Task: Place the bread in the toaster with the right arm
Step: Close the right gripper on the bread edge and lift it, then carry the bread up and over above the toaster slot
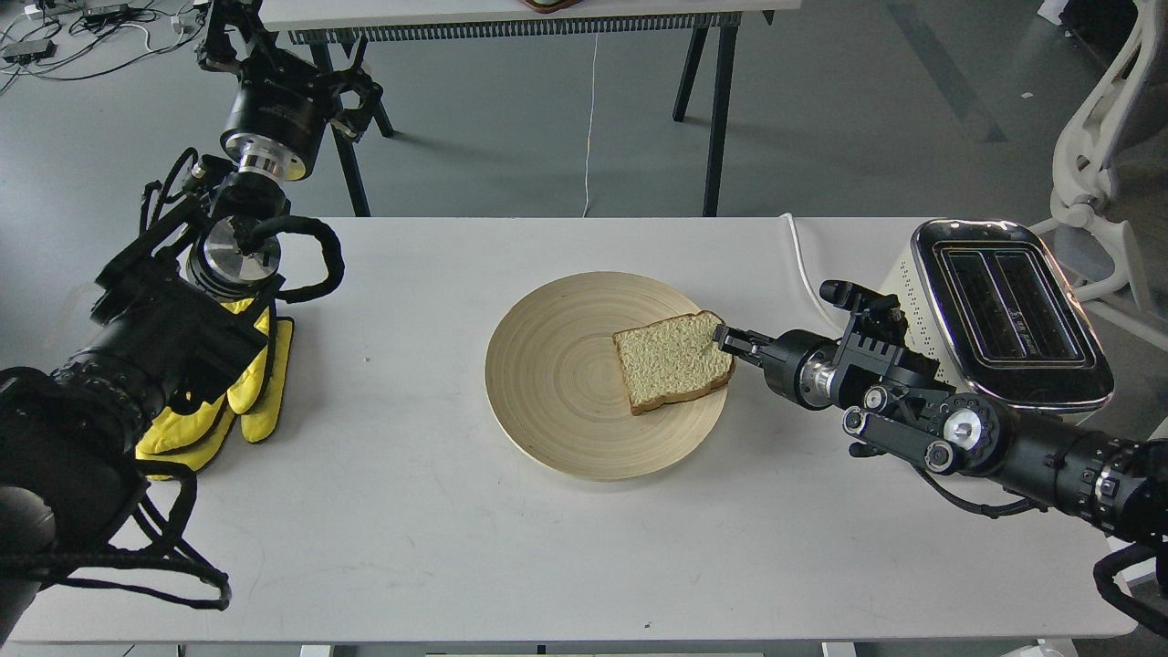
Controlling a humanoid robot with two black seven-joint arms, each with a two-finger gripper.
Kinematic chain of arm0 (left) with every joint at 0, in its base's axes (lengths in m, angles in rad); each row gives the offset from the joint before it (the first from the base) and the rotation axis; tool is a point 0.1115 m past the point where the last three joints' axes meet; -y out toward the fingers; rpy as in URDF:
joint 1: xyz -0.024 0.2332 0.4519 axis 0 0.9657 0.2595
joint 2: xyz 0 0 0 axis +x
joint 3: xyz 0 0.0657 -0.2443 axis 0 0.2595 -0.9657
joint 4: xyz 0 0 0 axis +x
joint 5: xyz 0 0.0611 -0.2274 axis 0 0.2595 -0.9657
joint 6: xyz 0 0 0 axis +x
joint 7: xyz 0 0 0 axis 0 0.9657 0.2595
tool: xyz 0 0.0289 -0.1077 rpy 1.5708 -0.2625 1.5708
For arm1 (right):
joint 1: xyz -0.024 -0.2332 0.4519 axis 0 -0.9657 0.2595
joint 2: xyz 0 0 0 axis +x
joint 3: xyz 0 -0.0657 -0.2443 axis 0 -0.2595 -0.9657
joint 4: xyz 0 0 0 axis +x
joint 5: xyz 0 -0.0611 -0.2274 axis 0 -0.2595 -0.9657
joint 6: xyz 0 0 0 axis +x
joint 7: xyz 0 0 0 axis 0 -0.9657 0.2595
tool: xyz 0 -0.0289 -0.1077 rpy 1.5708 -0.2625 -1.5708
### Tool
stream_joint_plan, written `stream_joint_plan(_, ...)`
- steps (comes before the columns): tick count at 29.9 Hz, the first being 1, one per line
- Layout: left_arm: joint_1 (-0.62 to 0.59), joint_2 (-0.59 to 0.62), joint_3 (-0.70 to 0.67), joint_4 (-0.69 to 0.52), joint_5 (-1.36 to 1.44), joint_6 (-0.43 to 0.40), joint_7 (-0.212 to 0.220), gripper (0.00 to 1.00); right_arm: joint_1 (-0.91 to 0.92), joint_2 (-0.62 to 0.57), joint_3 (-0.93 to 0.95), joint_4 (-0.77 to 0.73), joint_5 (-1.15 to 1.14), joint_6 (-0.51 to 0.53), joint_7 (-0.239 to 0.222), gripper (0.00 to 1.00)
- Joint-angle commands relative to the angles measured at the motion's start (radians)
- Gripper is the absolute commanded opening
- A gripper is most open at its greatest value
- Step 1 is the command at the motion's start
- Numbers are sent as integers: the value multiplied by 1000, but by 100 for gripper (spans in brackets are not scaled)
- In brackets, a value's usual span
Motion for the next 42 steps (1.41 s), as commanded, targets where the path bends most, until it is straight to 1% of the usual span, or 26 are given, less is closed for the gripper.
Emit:
stream_joint_plan(1,0,0,0,0,0,0,0,100,1,0,0,0,0,-2,-3,4)
stream_joint_plan(7,0,0,0,0,0,0,0,100,6,1,2,9,1,-3,-5,0)
stream_joint_plan(12,0,-2,0,0,0,0,0,100,16,-13,2,18,4,-11,-2,0)
stream_joint_plan(15,0,-2,0,0,0,0,0,100,45,-40,3,24,6,-9,4,0)
stream_joint_plan(19,0,-2,0,0,0,0,0,100,67,-69,9,76,6,-11,7,0)
stream_joint_plan(23,0,-2,0,0,0,0,0,100,124,-129,55,145,6,-25,9,0)
stream_joint_plan(26,0,-2,0,0,0,0,0,100,176,-201,118,208,6,-17,1,0)
stream_joint_plan(29,1,-2,0,0,0,0,0,100,248,-288,123,277,8,-12,-2,0)
stream_joint_plan(34,1,-2,0,0,0,0,0,100,348,-479,121,406,9,12,-11,0)
stream_joint_plan(37,0,-2,0,0,0,0,0,100,398,-594,120,475,9,49,-34,0)
stream_joint_plan(41,0,-2,0,0,0,0,0,100,458,-764,118,585,6,124,-43,0)
stream_joint_plan(42,0,-2,0,0,0,0,0,100,472,-811,117,616,-3,144,-52,0)
